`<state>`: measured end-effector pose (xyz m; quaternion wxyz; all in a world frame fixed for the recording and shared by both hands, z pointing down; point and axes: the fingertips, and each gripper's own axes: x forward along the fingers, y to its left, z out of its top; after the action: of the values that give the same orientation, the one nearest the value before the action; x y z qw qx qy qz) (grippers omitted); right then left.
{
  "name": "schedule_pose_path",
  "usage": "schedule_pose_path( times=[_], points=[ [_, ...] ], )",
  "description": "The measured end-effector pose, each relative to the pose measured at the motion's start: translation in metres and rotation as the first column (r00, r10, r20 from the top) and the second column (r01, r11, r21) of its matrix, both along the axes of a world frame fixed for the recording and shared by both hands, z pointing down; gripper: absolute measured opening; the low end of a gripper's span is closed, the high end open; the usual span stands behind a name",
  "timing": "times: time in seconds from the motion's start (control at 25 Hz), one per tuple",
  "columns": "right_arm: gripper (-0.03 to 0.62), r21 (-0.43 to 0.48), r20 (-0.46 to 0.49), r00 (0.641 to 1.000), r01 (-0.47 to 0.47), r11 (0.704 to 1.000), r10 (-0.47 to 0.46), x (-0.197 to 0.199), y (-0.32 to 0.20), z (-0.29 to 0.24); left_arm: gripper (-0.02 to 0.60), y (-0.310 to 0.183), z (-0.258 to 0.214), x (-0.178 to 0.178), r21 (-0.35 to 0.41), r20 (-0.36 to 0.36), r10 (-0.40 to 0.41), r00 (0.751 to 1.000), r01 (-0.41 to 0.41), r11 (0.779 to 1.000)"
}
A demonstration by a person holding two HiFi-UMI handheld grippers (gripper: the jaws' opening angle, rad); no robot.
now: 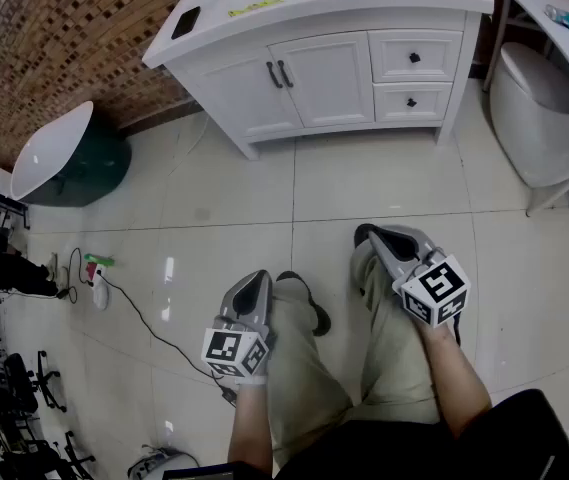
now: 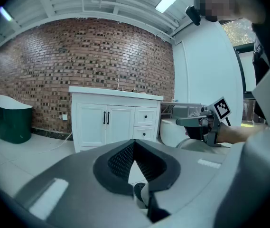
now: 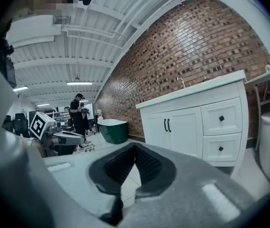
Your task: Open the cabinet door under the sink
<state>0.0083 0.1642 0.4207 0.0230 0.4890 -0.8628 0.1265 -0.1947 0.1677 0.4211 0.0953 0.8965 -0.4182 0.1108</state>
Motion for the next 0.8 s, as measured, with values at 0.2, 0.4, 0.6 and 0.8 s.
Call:
schedule_pose_path(
  times=[0.2,0.4,0.6,0.8],
  points=[
    [-0.009,-0.022,-0.022,1.0,-0.02,1.0,0.019,0.017,-0.033,0.003,0.018,-0.031,0.008,0.013,-0.021,0.014,0.007,1.0,-0.007,1.0],
    [-0.009,-0.043,-0.011,1.0,-0.03,0.999,0.029,0.032,-0.063,0.001,0.018,-0.055,0.009,0.022,-0.036,0.089,0.009,0.996,-0.006,0.999],
    [-0.009,-0.039,-0.068,0.997,-0.042,0.998,0.039,0.044,-0.085,-0.002,0.018,-0.071,-0.019,0.034,0.044,-0.017,0.023,1.0,-0.023,0.999],
    [-0.009,-0.041,-0.079,0.995,-0.057,0.998,0.053,0.049,-0.104,0.0,0.018,-0.09,-0.006,0.049,0.073,-0.067,0.054,0.996,-0.049,0.996]
  ],
)
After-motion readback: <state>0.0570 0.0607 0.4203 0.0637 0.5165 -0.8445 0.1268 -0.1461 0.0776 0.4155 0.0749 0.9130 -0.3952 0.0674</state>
